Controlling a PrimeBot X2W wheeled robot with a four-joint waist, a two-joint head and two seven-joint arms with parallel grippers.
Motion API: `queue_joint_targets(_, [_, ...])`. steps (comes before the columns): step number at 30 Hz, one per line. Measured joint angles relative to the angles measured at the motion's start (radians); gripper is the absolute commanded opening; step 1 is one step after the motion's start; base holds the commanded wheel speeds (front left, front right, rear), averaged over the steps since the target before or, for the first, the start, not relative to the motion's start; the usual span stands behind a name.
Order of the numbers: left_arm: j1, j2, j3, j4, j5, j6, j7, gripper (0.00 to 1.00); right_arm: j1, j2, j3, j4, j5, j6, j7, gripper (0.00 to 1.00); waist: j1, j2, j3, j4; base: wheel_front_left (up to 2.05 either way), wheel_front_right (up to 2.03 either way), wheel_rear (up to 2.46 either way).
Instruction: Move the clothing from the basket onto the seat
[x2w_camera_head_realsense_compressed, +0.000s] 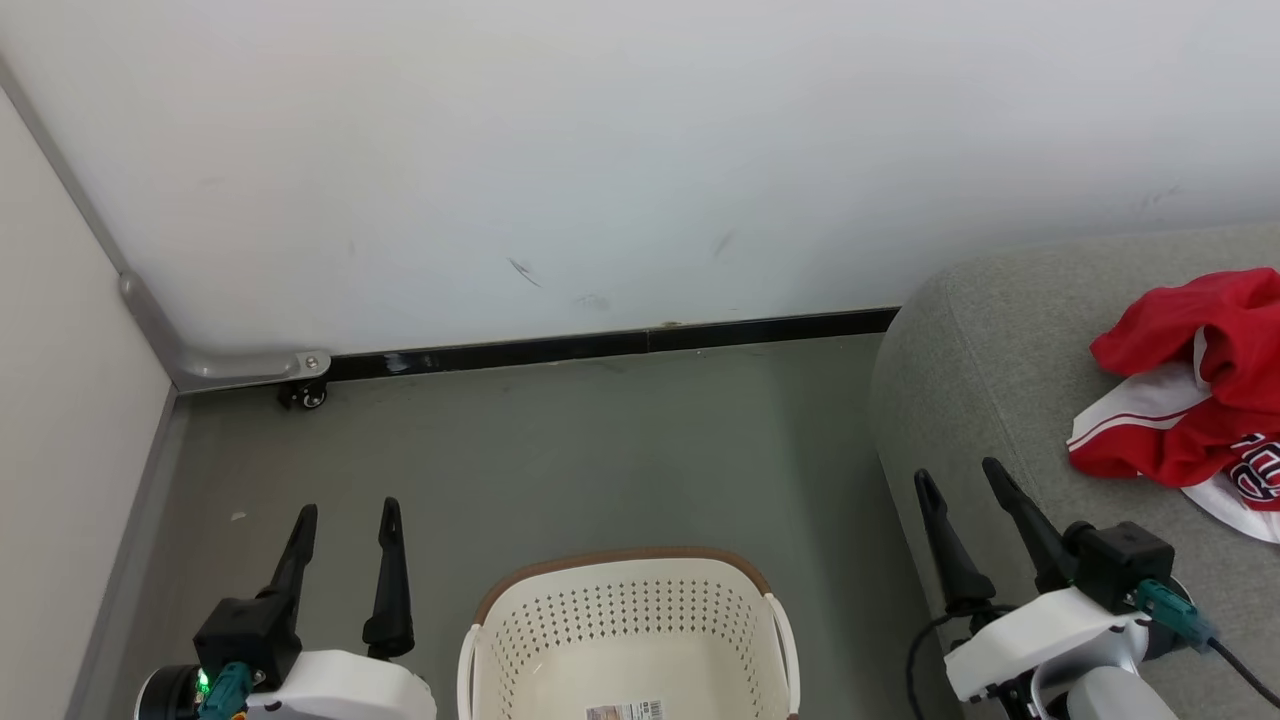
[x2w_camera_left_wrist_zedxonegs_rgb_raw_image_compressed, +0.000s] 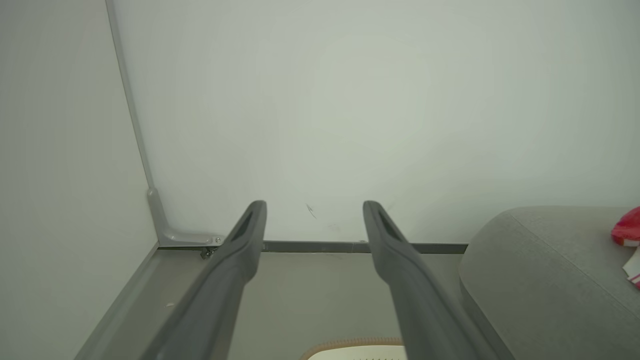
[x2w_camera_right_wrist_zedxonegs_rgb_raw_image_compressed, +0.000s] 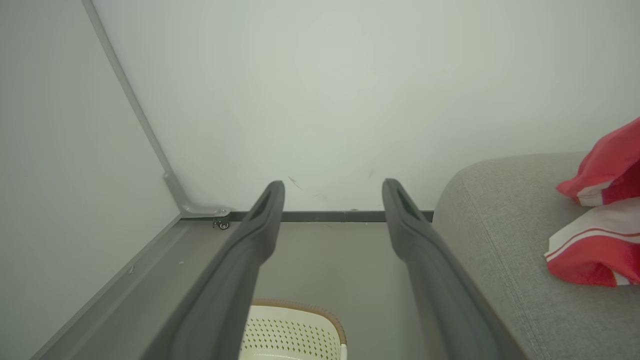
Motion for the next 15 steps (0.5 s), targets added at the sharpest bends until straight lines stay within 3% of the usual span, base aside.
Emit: queue_joint_targets(15, [0.011,-0.002,-0.012,0.000,0.028,0.001,0.000,1.00,0.061,0.056,-0.051,-0.067,-0.066,0.000,0.012,1.00,0.0000,0.0000,0.012,-0.012,0.00,0.00,0.00])
